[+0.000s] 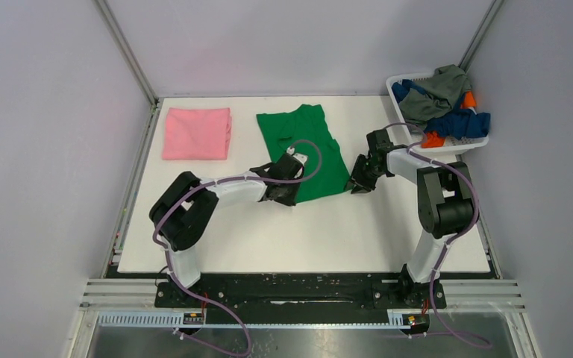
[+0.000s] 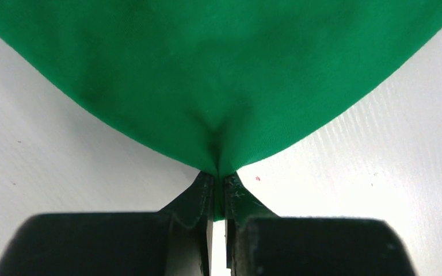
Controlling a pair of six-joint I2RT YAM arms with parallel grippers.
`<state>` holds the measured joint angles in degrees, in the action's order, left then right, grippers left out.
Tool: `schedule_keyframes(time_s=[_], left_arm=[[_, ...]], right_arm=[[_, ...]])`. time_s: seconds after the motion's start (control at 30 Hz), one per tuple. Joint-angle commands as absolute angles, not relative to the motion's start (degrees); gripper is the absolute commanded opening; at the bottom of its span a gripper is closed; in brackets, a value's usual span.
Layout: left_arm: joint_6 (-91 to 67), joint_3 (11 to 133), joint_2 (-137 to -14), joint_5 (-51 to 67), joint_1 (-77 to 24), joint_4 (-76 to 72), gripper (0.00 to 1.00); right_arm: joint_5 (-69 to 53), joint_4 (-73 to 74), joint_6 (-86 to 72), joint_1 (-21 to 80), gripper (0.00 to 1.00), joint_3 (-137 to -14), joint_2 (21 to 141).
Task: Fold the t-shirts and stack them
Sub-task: Grab one side of the 2/3 rectangular tshirt with both arms
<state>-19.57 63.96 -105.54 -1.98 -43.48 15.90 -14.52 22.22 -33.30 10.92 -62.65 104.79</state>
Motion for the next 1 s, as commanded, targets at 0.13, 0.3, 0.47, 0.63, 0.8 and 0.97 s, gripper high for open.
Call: schedule_keyframes(time_s=[0.13,0.3,0.47,0.63,0.8,0.97], left_arm=[[-22.19,60.08,-101.72,-0.73,-44.02,17.94,0.0],[-24.7,57.49,-95.03,-1.07,-48.22,21.14,0.0],[-31.09,52.41,-86.06,2.83,-54.86,24.25,0.0],[-38.93,50.6,-77.33,7.65,-61.43,27.45,0.0],[-40.87,52.34,-71.56,8.79,-61.77,30.42,0.0],[-39.48,56.66,-71.2,8.49,-57.06,33.06,0.0]], right_arm=[[-13.8,19.84,-32.76,10.61,0.01,-63.0,105.89],[-14.35,22.56,-31.43,10.55,0.0,-54.65,94.82],[-15.17,30.48,-29.26,10.63,0.0,-42.65,74.65],[-15.48,43.81,-26.74,10.68,0.0,-40.32,58.3],[-17.43,46.99,-26.15,10.64,0.0,-46.11,53.12],[-18.55,41.99,-27.95,10.64,0.0,-54.28,57.39]])
